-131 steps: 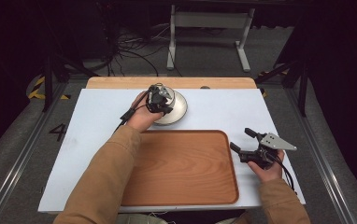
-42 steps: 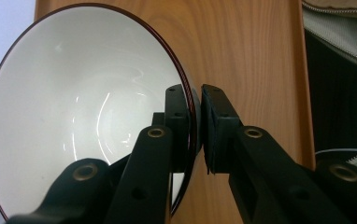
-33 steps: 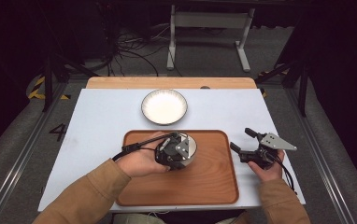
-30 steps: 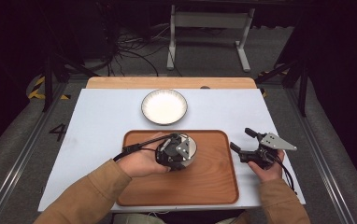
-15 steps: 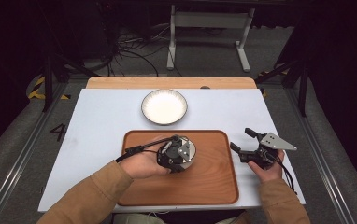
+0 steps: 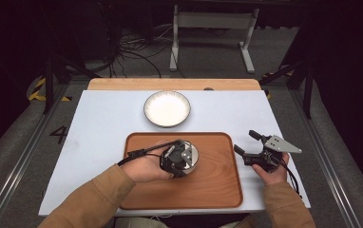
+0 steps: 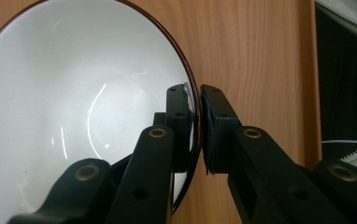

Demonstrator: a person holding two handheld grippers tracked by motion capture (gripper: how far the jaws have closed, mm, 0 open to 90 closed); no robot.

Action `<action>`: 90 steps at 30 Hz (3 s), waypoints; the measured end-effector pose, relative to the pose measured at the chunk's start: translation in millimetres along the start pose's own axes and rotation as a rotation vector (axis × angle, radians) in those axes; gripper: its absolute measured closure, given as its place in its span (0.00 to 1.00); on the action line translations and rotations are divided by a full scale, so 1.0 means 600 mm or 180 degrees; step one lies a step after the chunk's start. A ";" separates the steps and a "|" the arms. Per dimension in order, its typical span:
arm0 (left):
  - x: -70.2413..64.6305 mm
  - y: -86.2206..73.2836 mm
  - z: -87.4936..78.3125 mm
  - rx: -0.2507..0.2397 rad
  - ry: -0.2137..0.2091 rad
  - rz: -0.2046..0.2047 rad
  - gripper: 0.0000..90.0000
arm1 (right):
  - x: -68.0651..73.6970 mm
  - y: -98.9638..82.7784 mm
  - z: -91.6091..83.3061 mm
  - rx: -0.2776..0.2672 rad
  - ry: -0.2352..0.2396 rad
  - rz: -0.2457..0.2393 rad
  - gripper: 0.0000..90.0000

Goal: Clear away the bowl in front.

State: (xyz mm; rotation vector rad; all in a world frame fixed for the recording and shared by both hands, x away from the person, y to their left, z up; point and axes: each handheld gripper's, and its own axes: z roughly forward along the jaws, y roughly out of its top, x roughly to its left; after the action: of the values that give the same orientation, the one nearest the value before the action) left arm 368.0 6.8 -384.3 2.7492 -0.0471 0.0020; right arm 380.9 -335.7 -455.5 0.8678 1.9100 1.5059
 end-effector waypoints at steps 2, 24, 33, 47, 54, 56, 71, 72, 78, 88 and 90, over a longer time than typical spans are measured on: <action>0.000 0.000 0.000 0.0018 -0.0003 -0.0003 0.92 | 0.000 0.000 0.000 0.0000 0.0000 0.0000 0.12; -0.008 -0.002 0.020 0.0003 -0.0188 0.0005 0.78 | 0.000 0.000 0.000 -0.0002 -0.0003 0.0004 0.12; -0.013 -0.002 0.011 -0.0201 -0.0120 -0.0128 0.35 | 0.000 0.000 0.000 0.0000 -0.0003 0.0001 0.12; -0.008 -0.019 -0.021 -0.0724 -0.0107 -0.0399 0.29 | -0.001 0.000 0.000 -0.0008 0.0005 0.0017 0.12; -0.007 -0.034 -0.040 -0.0975 0.0043 -0.0529 0.30 | -0.002 0.000 0.000 -0.0006 0.0023 0.0031 0.12; -0.006 -0.044 -0.049 -0.1095 0.0132 -0.0609 0.29 | -0.002 0.000 0.000 -0.0001 0.0032 0.0029 0.12; -0.013 -0.096 -0.089 -0.1562 0.0514 -0.0931 0.28 | -0.005 0.000 0.000 -0.0007 0.0069 0.0075 0.12; -0.015 -0.103 -0.093 -0.1603 0.0540 -0.0974 0.28 | -0.006 0.000 0.000 -0.0008 0.0072 0.0075 0.12; -0.018 -0.126 -0.103 -0.1762 0.0646 -0.1096 0.27 | -0.006 0.000 0.000 -0.0003 0.0080 0.0084 0.12; -0.018 -0.173 -0.118 -0.2039 0.0896 -0.1277 0.24 | -0.004 0.000 0.000 -0.0003 0.0061 0.0066 0.12; -0.018 -0.176 -0.119 -0.2051 0.0927 -0.1288 0.24 | -0.004 0.000 0.000 -0.0002 0.0060 0.0066 0.12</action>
State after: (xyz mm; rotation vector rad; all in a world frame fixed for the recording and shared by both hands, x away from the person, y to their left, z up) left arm 361.0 131.9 -358.8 2.0480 0.4979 0.2331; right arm 382.4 -337.7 -455.6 0.8786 1.9196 1.5319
